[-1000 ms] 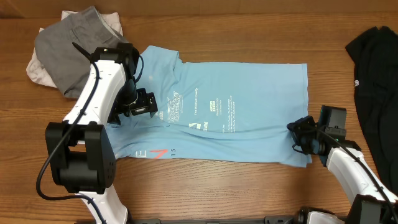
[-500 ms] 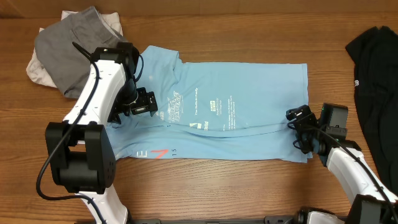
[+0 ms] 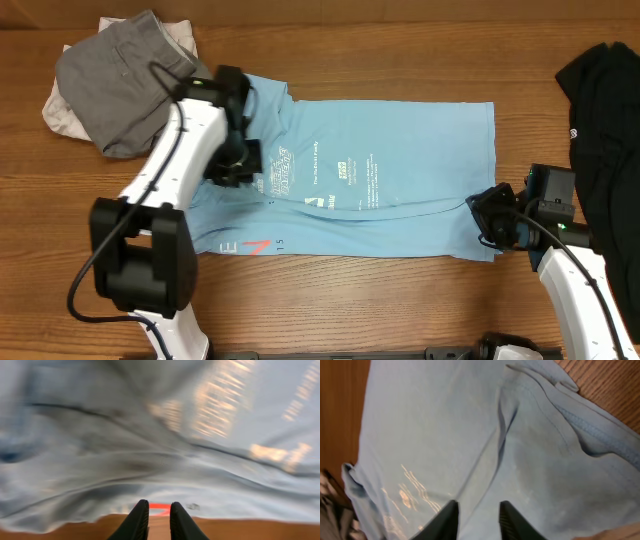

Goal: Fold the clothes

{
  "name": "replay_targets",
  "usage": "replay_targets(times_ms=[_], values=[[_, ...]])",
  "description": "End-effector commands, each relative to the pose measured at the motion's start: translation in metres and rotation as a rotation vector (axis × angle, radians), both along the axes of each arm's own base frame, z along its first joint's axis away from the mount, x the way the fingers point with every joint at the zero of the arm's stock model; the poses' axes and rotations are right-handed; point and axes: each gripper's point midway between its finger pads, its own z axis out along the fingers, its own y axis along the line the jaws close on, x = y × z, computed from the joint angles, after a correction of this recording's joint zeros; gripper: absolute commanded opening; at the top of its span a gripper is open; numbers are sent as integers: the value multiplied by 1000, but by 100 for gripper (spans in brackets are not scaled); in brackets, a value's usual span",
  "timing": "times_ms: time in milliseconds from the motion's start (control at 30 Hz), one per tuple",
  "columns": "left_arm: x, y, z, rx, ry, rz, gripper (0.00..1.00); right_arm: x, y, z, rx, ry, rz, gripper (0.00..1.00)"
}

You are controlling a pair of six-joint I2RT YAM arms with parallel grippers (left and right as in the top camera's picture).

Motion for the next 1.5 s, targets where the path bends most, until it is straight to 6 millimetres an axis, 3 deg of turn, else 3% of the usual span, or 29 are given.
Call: replay_targets(times_ms=[0,300,533,700,933,1233,1467], values=[[-10,-48,8,-156,14,-81,14,-4,-4,-9,-21,37,-1,25],[-34,-127,-26,-272,112,-191,8,-10,-3,-51,4,174,2,21],[-49,-154,-55,-326,216,-192,4,-9,-4,-69,5,221,1,17],[-58,-163,-68,-330,254,-211,4,-7,-5,-72,2,219,0,18],[-55,-180,-72,-339,211,-221,4,-10,-5,-74,-1,230,-2,18],[-44,-167,-80,-255,170,-181,7,-25,-6,-85,-4,276,-27,17],[-56,-180,-75,-304,213,-189,4,-27,-10,-86,-25,290,-49,15]])
